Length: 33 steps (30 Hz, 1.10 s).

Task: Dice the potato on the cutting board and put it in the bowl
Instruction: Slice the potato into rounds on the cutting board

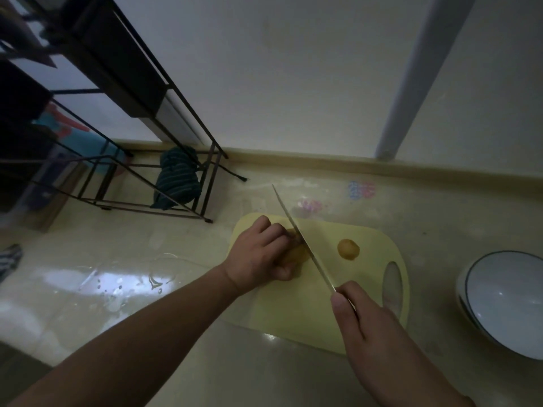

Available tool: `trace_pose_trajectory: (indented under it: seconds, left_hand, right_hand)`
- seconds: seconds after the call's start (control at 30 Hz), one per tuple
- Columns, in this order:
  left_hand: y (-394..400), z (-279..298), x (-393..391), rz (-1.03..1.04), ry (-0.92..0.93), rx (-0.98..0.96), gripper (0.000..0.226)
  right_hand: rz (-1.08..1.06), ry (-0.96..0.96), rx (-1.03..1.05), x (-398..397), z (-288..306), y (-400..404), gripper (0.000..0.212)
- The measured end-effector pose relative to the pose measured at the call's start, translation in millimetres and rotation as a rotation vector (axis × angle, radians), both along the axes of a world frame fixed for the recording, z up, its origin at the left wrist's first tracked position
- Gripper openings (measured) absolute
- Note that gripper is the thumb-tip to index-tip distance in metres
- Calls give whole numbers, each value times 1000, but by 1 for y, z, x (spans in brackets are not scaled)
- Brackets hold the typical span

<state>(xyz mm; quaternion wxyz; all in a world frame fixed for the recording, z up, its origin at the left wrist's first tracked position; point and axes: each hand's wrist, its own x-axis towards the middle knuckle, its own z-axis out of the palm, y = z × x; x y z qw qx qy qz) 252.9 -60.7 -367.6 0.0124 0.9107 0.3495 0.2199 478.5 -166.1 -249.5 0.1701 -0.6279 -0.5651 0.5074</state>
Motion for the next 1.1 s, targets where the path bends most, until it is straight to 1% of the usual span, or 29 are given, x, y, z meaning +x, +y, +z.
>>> trace_pose_trajectory:
  seconds: [0.1,0.2,0.3,0.4,0.47,0.53,0.63,0.73,0.8,0.87,0.93,1.1]
  left_hand:
    - [0,-1,-1,6,-5,-1,34]
    - [0,-4,0,-2,-20,5,34]
    - [0,-4,0,10,4,-2,32]
    - [0,-3,0,16,6,-13,35]
    - [0,-2,0,13,-13,-4,38]
    - [0,-2,0,11,-29,8,42]
    - [0,-4,1,17,-43,18,39]
    - [2,-7,1,24,-32,8,40]
    - [1,-6,1,24,-30,1,40]
    - [0,-3,3,28,-40,5,39]
    - [-3,-1,5,35,-56,22,40]
    - [-2,0,8,44,-70,32,41]
  right_hand:
    - [-17,-9,-4,0,2,-6,24]
    - [4,0,-11,-2,-2,-4,28]
    - [37,4,58,-8,-12,6,34]
    - [22,-12,105,-11,-20,9,32]
    - [9,16,85,-8,-19,7,33]
    - [-32,64,12,-2,-17,0,31]
    - [-33,98,-37,2,-16,-5,27]
    - [59,71,7,2,-24,-2,34]
    - [76,45,57,0,-32,4,38]
    - [80,-1,108,-2,-40,10,37]
    - [94,-51,116,-6,-47,17,34]
    - [106,-31,109,-8,-55,26,28]
